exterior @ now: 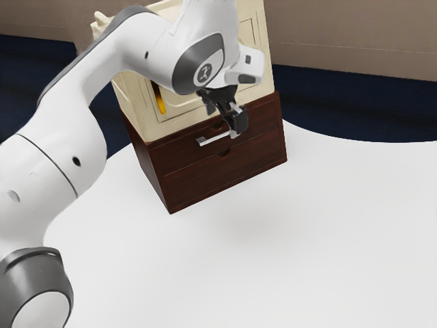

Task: Pull the drawer handle with one arm to open the drawer

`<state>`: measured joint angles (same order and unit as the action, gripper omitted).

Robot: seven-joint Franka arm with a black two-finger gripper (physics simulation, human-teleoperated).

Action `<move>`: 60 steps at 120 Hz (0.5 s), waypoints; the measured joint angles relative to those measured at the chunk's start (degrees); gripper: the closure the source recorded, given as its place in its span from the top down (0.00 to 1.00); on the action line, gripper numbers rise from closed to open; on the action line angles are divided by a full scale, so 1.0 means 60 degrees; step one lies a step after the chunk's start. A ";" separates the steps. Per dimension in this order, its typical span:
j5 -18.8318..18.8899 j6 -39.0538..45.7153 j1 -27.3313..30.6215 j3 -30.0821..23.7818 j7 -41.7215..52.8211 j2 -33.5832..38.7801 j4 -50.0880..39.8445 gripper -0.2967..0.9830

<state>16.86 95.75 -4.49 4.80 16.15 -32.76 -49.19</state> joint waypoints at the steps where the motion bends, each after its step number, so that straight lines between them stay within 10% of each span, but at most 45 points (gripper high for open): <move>1: 0.0010 0.0001 -0.0006 0.0007 0.0010 -0.0014 0.0001 0.68; 60: 0.0043 0.0289 0.0009 0.0274 0.0389 -0.0499 0.0090 0.40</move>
<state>17.12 97.48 -4.44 6.44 18.49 -35.75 -48.65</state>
